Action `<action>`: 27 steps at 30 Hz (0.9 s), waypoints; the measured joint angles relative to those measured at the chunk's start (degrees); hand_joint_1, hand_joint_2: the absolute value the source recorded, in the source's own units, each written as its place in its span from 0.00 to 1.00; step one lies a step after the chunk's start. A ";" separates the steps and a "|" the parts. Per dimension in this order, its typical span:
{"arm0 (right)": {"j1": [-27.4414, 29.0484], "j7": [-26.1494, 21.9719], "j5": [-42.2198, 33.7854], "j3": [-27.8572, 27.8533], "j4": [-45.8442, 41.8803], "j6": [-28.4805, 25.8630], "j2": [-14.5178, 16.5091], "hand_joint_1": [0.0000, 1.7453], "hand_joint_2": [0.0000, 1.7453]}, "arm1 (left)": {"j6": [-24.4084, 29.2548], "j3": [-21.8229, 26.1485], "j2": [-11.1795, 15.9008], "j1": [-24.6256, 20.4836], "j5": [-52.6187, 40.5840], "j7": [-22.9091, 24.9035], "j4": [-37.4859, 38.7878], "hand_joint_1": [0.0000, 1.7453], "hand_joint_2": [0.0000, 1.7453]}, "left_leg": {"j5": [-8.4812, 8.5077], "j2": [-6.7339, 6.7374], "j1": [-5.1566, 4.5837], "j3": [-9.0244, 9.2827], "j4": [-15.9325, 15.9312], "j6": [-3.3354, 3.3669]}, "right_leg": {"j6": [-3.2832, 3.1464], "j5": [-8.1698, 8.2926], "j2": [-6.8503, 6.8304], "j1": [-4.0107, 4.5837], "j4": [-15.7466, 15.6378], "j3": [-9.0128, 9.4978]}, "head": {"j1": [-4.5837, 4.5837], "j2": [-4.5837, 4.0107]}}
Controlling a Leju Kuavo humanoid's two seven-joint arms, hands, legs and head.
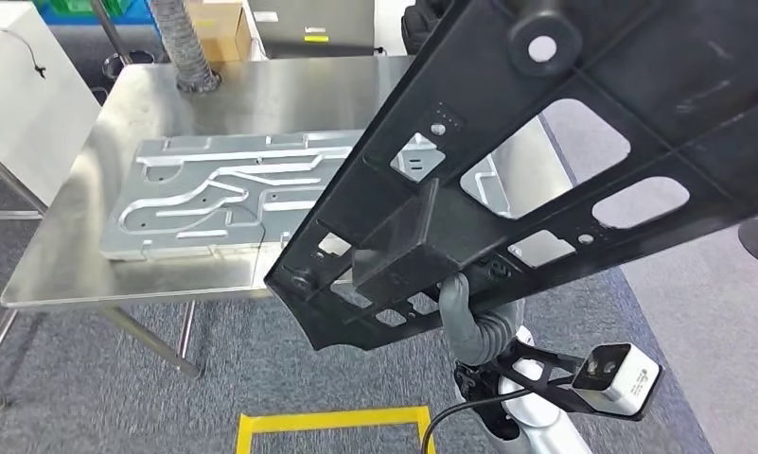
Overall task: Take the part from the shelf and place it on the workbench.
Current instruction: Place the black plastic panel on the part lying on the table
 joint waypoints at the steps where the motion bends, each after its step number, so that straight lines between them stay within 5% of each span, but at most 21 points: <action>1: 0.06 -0.04 0.04 -0.07 -0.04 -0.04 -0.02 1.00 1.00 | -0.03 0.00 -0.02 -0.06 -0.06 -0.03 0.02 0.00 1.00 | -0.41 -0.02 0.04 0.48 -0.05 -0.31 | -0.42 1.35 0.01 0.26 -1.29 0.22 | 0.01 0.00; 5: 0.10 -0.17 0.13 -0.26 -0.46 -0.54 -0.04 1.00 1.00 | -0.07 -0.01 0.03 -0.31 -0.41 -0.09 0.03 0.00 1.00 | -0.22 0.11 0.18 0.11 2.76 -1.48 | -1.82 0.92 -0.02 0.34 -2.76 2.31 | 0.03 0.01; 7: 0.20 -0.23 0.21 -0.27 -0.60 -0.64 -0.05 1.00 1.00 | -0.11 0.01 0.03 -0.42 -0.50 -0.09 0.03 0.00 1.00 | -1.57 0.27 0.33 -3.50 8.79 -1.94 | -2.27 0.27 -0.13 0.13 -3.37 3.66 | 0.03 0.00; 9: 0.61 -0.24 0.39 -0.27 -0.63 -0.61 -0.05 1.00 1.00 | -0.08 0.06 0.05 -0.33 -0.51 -0.09 0.03 0.00 1.00 | -4.65 0.29 0.52 -8.12 14.89 -2.50 | -2.40 -0.67 -0.13 0.09 -3.45 4.70 | 0.04 0.00; 11: 1.17 -0.22 0.70 -0.27 -0.65 -0.42 -0.06 1.00 1.00 | 0.00 0.13 0.08 -0.19 -0.50 -0.08 0.03 0.00 1.00 | -5.35 0.32 0.66 -10.49 15.64 -2.73 | -2.29 -1.74 -0.04 0.05 -3.44 6.03 | 0.04 0.00; 12: 1.37 -0.22 0.91 -0.28 -0.71 -0.27 -0.06 1.00 1.00 | 0.02 0.16 0.08 -0.17 -0.50 -0.10 0.03 0.00 1.00 | -3.66 0.34 0.69 -10.35 13.28 -2.67 | -2.18 -2.32 -0.01 0.01 -3.44 6.84 | 0.04 0.00; 14: 1.59 -0.24 1.29 -0.38 -0.93 -0.03 -0.06 1.00 1.00 | 0.02 0.28 0.09 -0.10 -0.56 -0.14 0.03 0.00 1.00 | 2.61 0.40 0.63 -8.78 5.66 -2.32 | -1.86 -3.50 -0.01 0.04 -3.33 8.39 | 0.04 0.00; 16: 1.88 -0.23 2.01 -0.60 -1.29 -0.33 -0.08 1.00 1.00 | 0.18 0.51 0.11 -0.10 -0.63 -0.19 0.03 0.00 1.00 | 6.37 0.46 0.39 -7.84 1.01 -1.72 | -1.30 -4.33 0.05 0.14 -3.19 8.88 | 0.04 0.01; 19: 3.24 -0.17 4.92 -1.08 -2.65 -2.95 -0.17 1.00 1.00 | 0.71 1.11 0.11 -0.10 -0.60 -0.54 0.03 0.00 1.00 | 6.64 0.36 0.29 -7.71 0.38 -0.79 | -0.23 -5.19 0.06 0.08 -3.19 8.86 | 0.03 0.01; 21: 4.01 -0.22 7.31 -1.66 -3.89 -6.04 -0.27 1.00 1.00 | 0.86 1.53 0.09 -0.09 -0.54 -0.80 0.03 0.00 1.00 | 6.48 0.33 0.49 -7.20 -0.17 -0.29 | 0.50 -6.83 -0.01 -0.06 -0.76 7.86 | 0.04 0.00; 24: 3.45 0.22 10.39 -4.26 -3.65 -11.20 -0.92 1.00 1.00 | 0.86 2.21 0.08 -0.21 -0.67 -1.10 0.03 0.00 1.00 | 5.95 0.38 0.51 -6.68 -0.36 0.24 | 1.32 -11.02 -0.07 -0.55 10.40 1.37 | 0.04 0.00; 26: 0.93 2.70 15.46 -7.78 -0.68 -15.33 -1.49 1.00 1.00 | 0.75 2.73 0.09 -0.24 -0.94 -1.25 0.03 0.00 1.00 | 5.56 0.38 0.50 -6.29 -0.31 0.24 | 1.65 -10.18 -0.09 -0.86 13.64 -1.61 | 0.04 0.00; 27: -1.18 4.95 19.70 -9.86 1.84 -18.13 -1.78 1.00 1.00 | 0.62 2.95 0.09 -0.25 -1.10 -1.38 0.03 0.00 1.00 | 5.37 0.37 0.50 -6.02 -0.25 0.17 | 1.72 -7.97 -0.10 -1.00 11.70 -1.39 | 0.04 0.00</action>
